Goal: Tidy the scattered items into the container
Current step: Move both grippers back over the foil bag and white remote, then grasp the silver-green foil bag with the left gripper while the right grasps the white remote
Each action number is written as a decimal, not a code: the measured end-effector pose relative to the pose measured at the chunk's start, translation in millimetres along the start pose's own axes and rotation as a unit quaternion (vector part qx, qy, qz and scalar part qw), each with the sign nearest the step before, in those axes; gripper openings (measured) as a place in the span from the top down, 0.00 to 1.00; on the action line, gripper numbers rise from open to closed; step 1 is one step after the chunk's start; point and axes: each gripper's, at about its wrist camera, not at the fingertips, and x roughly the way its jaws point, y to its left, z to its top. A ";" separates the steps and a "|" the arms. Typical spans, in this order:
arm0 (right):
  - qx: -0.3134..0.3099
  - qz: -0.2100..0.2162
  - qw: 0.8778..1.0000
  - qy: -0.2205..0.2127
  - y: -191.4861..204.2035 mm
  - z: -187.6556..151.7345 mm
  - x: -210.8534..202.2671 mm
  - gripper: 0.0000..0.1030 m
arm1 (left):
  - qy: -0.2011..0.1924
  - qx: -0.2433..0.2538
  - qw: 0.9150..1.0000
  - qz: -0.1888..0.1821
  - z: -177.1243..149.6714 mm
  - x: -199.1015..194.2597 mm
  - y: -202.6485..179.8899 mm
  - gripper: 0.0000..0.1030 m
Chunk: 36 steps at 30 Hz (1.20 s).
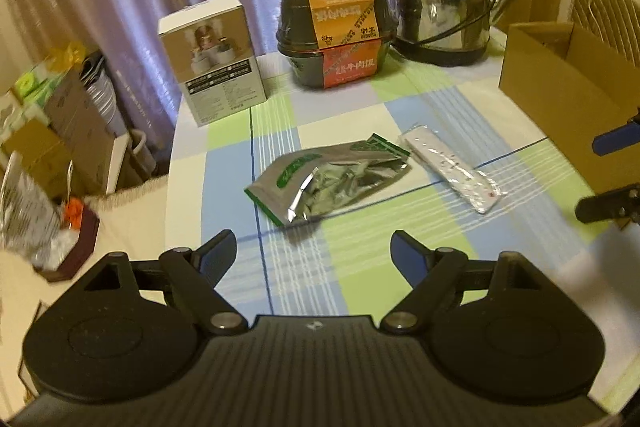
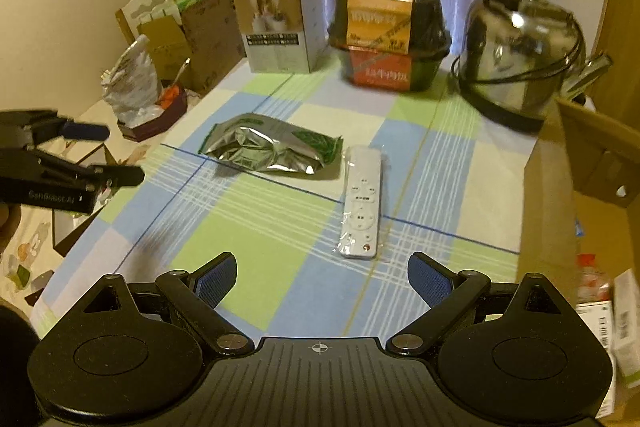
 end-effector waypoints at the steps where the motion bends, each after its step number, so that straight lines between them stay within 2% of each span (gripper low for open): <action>1: 0.005 0.000 1.000 0.003 -1.1 -0.5 6.4 0.06 | 0.000 0.011 1.000 -0.004 3.5 8.6 3.1 0.17; 5: 0.017 0.000 1.000 0.016 -5.4 -5.8 31.3 0.06 | -0.003 0.058 0.998 -0.029 18.5 40.7 12.6 0.11; 7: 0.025 -0.002 0.999 0.021 -8.3 -8.5 42.1 0.05 | -0.009 0.094 0.994 -0.046 26.3 54.4 13.3 0.04; 9: 0.033 -0.006 0.999 0.027 -11.8 -11.0 51.7 0.05 | -0.008 0.121 0.991 -0.057 33.7 68.7 12.2 0.01; 14: 0.050 -0.009 0.998 0.037 -20.8 -14.4 74.4 0.05 | 0.027 0.143 0.985 -0.089 48.7 115.4 14.6 0.01; 18: 0.066 -0.011 0.997 0.039 -27.7 -13.5 88.9 0.05 | 0.063 0.175 0.977 -0.100 49.9 151.0 12.5 0.01; 23: 0.073 -0.013 0.996 0.043 -33.5 -13.7 99.3 0.05 | 0.078 0.213 0.968 -0.109 50.9 172.4 13.1 0.01; 26: 0.071 -0.018 0.996 0.049 -37.2 -15.0 106.9 0.05 | 0.096 0.206 0.965 -0.128 55.6 184.3 19.0 0.04; 27: 0.072 -0.019 0.996 0.050 -38.6 -14.8 109.5 0.05 | 0.107 0.197 0.965 -0.139 57.3 188.4 21.5 0.12; 28: 0.072 -0.020 0.996 0.051 -40.0 -14.1 111.9 0.05 | 0.115 0.188 0.965 -0.145 58.9 191.2 23.3 0.14; 30: 0.071 -0.024 0.996 0.051 -42.0 -11.7 116.0 0.05 | 0.121 0.177 0.966 -0.147 59.8 192.7 25.7 0.16; 33: 0.069 -0.029 0.996 0.047 -45.2 -5.8 122.2 0.05 | 0.136 0.151 0.969 -0.144 56.5 190.3 26.5 0.30; 36: 0.070 -0.039 0.996 0.040 -47.6 2.0 131.7 0.05 | 0.143 0.113 0.973 -0.142 46.8 178.0 20.5 0.31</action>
